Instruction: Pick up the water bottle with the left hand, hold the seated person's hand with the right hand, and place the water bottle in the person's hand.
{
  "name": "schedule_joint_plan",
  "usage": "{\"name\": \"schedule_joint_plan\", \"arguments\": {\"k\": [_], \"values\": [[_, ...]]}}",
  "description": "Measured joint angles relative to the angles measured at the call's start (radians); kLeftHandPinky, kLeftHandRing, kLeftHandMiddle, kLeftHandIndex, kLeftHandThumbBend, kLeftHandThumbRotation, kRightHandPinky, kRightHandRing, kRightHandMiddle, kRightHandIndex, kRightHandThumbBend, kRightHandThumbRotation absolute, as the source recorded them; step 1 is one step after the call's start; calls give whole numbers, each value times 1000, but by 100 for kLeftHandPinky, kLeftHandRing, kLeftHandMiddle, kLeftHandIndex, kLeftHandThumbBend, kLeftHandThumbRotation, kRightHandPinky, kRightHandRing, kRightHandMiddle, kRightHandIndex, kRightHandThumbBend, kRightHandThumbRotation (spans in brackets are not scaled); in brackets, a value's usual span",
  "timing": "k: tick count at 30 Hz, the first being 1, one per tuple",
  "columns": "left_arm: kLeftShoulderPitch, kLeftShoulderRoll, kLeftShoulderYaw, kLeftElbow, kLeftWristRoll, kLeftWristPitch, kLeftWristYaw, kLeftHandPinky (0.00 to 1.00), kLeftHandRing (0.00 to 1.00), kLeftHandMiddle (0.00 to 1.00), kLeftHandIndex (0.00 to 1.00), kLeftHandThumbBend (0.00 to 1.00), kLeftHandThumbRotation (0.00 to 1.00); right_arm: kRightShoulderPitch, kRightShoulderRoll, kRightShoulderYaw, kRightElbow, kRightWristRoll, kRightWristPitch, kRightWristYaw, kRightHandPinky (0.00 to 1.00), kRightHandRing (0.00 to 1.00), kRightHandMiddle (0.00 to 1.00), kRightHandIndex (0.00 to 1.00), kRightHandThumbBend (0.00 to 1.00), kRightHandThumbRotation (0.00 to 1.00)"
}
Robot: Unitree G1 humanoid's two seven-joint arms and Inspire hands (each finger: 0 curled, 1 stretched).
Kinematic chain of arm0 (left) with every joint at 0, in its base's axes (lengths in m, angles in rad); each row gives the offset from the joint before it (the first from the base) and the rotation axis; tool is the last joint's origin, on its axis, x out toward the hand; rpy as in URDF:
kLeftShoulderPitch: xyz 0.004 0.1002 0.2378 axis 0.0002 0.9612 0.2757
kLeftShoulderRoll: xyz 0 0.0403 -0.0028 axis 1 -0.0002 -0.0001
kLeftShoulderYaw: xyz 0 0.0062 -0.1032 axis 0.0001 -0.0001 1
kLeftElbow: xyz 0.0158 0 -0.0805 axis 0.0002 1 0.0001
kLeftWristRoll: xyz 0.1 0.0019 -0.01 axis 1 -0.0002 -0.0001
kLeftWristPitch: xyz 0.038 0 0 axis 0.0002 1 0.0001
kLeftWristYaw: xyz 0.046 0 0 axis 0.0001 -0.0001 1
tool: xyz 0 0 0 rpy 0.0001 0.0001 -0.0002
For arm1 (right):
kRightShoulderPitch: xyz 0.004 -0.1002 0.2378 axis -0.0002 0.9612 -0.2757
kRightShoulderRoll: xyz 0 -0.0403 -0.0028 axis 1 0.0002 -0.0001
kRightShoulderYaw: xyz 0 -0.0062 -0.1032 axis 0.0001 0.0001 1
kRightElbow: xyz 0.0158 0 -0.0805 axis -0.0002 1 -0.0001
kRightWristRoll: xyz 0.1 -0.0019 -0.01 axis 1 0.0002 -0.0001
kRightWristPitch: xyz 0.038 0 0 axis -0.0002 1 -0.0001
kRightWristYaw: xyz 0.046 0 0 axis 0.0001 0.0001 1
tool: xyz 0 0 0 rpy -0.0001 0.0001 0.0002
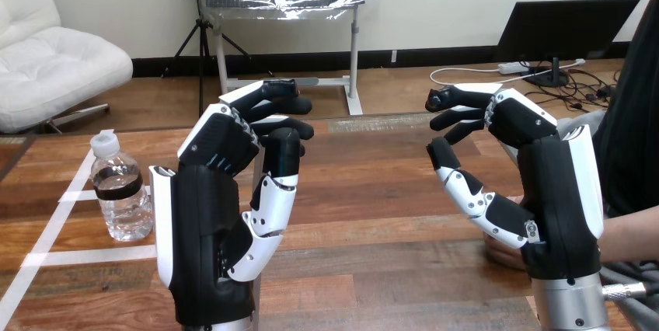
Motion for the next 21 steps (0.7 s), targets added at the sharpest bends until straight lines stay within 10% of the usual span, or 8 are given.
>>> {"name": "schedule_joint_plan", "arguments": {"k": [21], "values": [[3, 2, 28, -2, 48, 0, 34, 47, 58, 65, 69, 35, 50, 0, 0, 0, 0, 1, 0, 2, 45, 56, 64, 63, 42, 0]]}}
